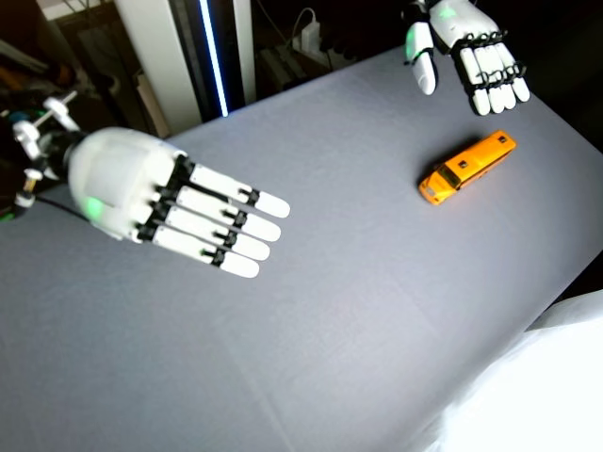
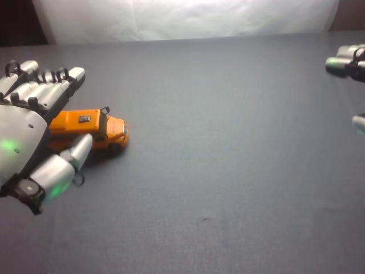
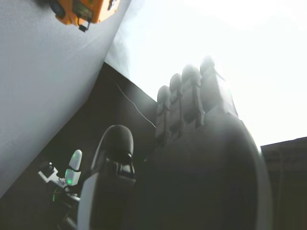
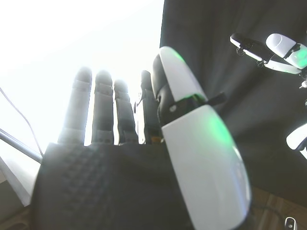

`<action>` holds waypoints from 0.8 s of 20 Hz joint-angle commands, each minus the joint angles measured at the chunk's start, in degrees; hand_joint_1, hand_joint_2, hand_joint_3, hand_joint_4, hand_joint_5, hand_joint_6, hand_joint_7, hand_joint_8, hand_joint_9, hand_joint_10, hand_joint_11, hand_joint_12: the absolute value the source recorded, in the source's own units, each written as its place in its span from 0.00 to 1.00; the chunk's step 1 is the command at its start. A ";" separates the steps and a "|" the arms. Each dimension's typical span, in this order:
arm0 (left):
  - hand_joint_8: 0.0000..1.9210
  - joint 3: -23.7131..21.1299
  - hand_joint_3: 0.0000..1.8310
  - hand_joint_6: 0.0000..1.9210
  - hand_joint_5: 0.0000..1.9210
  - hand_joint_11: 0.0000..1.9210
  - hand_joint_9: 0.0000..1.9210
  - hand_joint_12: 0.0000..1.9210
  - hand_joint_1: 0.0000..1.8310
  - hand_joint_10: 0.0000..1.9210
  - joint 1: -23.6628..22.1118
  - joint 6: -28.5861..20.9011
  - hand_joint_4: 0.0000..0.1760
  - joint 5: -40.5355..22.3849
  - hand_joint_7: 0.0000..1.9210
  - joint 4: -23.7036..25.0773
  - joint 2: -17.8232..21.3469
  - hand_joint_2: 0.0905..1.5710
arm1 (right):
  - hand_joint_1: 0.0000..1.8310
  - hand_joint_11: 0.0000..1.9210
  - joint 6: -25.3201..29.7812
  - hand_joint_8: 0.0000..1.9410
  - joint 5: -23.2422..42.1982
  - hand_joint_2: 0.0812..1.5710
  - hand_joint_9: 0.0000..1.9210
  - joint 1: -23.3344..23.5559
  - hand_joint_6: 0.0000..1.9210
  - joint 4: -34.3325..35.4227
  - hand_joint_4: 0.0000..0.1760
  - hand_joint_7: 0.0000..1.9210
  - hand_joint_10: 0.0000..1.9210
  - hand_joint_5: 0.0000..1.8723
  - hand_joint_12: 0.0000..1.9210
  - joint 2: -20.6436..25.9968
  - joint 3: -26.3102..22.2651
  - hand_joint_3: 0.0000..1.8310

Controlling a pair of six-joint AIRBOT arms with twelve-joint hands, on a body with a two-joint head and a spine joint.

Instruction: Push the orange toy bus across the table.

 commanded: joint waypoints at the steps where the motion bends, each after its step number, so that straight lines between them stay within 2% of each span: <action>1: 0.00 0.12 0.00 0.00 0.10 0.00 0.19 0.27 0.20 0.00 -0.25 0.12 0.00 -6.62 0.18 2.04 -0.21 0.89 | 0.27 0.10 0.42 0.00 6.73 0.87 0.17 0.72 0.00 0.46 0.00 0.22 0.00 0.26 0.21 -0.01 0.23 0.00; 3: 0.00 0.58 0.00 0.01 0.13 0.00 0.16 0.25 0.24 0.00 0.34 0.43 0.00 -5.11 0.16 -0.28 0.30 0.90 | 0.28 0.07 0.44 0.00 6.71 0.88 0.15 0.61 0.00 0.45 0.00 0.22 0.00 0.26 0.20 -0.02 0.22 0.00; 4: 0.00 0.90 0.00 0.00 0.14 0.00 0.16 0.26 0.23 0.00 0.75 0.51 0.00 -4.42 0.16 -1.57 0.72 0.90 | 0.25 0.07 0.44 0.00 6.71 0.88 0.15 0.62 0.00 0.38 0.00 0.22 0.00 0.26 0.19 -0.02 0.22 0.00; 7: 0.00 2.74 0.00 0.00 0.14 0.00 0.16 0.27 0.23 0.00 1.82 0.68 0.00 -1.68 0.16 -6.19 1.89 0.90 | 0.24 0.09 0.51 0.00 6.21 0.88 0.15 0.67 0.00 0.12 0.00 0.22 0.00 0.26 0.14 -0.02 0.30 0.00; 8: 0.00 3.46 0.01 0.00 0.12 0.00 0.11 0.18 0.19 0.00 1.82 1.24 0.00 -0.58 0.13 -7.49 1.99 0.92 | 0.29 0.07 0.58 0.00 5.88 0.88 0.11 0.83 0.00 -0.04 0.00 0.20 0.00 0.26 0.14 -0.03 0.36 0.00; 9: 0.00 4.12 0.01 0.00 0.12 0.00 0.10 0.15 0.16 0.00 1.82 1.69 0.00 0.55 0.12 -8.87 1.99 0.93 | 0.33 0.07 0.64 0.00 5.63 0.88 0.12 0.98 0.00 -0.25 0.00 0.20 0.00 0.27 0.14 -0.06 0.39 0.00; 11: 0.00 5.39 0.00 0.00 0.13 0.00 0.11 0.14 0.14 0.00 1.85 2.34 0.00 2.73 0.13 -11.79 1.78 0.94 | 0.33 0.02 0.88 0.00 5.35 0.89 0.11 1.27 0.00 -1.04 0.00 0.19 0.00 0.26 0.21 -0.13 0.39 0.00; 12: 0.00 5.60 0.00 0.00 0.11 0.00 0.11 0.12 0.04 0.00 1.86 3.86 0.00 3.48 0.13 -13.11 1.71 0.94 | 0.33 0.02 0.98 0.00 5.20 0.88 0.12 1.35 0.00 -1.28 0.00 0.20 0.00 0.27 0.27 -0.15 0.39 0.00; 14: 0.00 5.73 0.00 0.00 0.10 0.00 0.09 0.08 0.00 0.00 1.85 7.65 0.00 4.87 0.12 -15.27 1.62 0.94 | 0.30 0.00 1.02 0.00 4.97 0.89 0.13 1.36 0.00 -1.38 0.00 0.21 0.00 0.28 0.35 -0.24 0.39 0.00; 16: 0.00 6.72 0.00 0.00 0.10 0.00 0.08 0.07 0.00 0.00 1.85 8.56 0.00 6.87 0.12 -17.11 1.20 0.95 | 0.30 0.00 1.27 0.00 4.96 0.89 0.13 1.38 0.00 -1.65 0.00 0.22 0.00 0.28 0.34 -0.42 0.39 0.00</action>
